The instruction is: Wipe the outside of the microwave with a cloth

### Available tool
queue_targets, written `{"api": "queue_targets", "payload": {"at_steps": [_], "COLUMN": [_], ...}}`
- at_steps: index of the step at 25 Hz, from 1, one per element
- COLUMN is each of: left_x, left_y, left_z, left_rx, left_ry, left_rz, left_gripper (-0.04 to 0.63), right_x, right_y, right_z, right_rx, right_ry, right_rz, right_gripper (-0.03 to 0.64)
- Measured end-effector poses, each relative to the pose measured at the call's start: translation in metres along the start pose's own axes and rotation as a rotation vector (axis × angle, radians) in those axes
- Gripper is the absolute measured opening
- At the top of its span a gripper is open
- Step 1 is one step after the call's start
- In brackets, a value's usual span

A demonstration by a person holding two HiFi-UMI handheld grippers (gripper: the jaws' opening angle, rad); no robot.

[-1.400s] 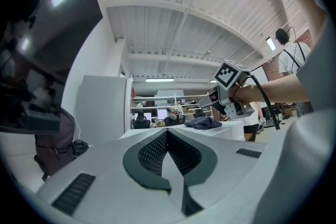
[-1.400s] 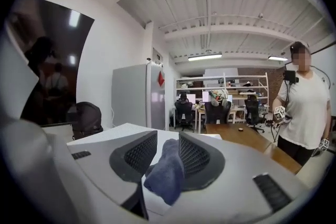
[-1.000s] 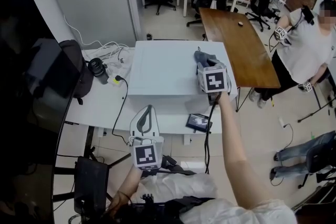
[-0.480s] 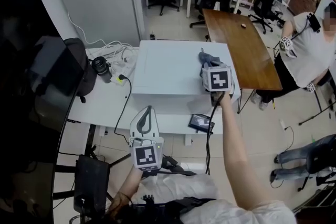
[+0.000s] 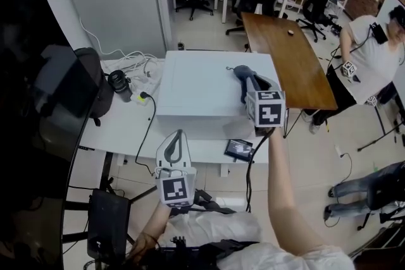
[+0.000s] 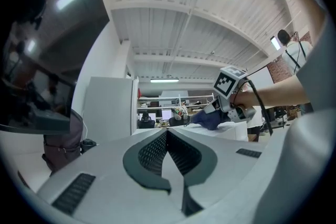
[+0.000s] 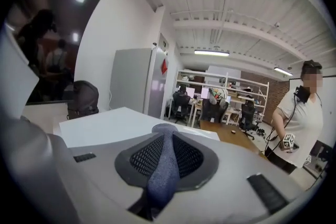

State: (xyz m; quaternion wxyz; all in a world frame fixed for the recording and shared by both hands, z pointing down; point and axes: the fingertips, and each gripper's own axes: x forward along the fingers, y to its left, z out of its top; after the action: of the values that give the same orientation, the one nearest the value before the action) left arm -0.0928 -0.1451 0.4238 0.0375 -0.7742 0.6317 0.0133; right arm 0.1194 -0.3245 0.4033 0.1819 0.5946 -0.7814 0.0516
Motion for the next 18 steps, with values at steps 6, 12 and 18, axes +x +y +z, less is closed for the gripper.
{"api": "queue_targets", "payload": {"at_steps": [6, 12, 18], "left_x": [0.005, 0.006, 0.006], "left_y": [-0.003, -0.006, 0.002], "left_z": [-0.004, -0.003, -0.006], "left_rx": [0.003, -0.003, 0.026], "left_ry": [0.007, 0.003, 0.003], "left_rz": [-0.02, -0.031, -0.018], "left_gripper": [0.002, 0.002, 0.002], "right_x": [-0.019, 0.004, 0.015], "right_y": [-0.006, -0.01, -0.004], "right_z": [0.012, -0.014, -0.022], "right_rx": [0.067, 0.029, 0.04], "right_ry": [-0.088, 0.024, 0.057], "right_rz": [-0.009, -0.039, -0.025], "right_gripper": [0.071, 0.067, 0.067]}}
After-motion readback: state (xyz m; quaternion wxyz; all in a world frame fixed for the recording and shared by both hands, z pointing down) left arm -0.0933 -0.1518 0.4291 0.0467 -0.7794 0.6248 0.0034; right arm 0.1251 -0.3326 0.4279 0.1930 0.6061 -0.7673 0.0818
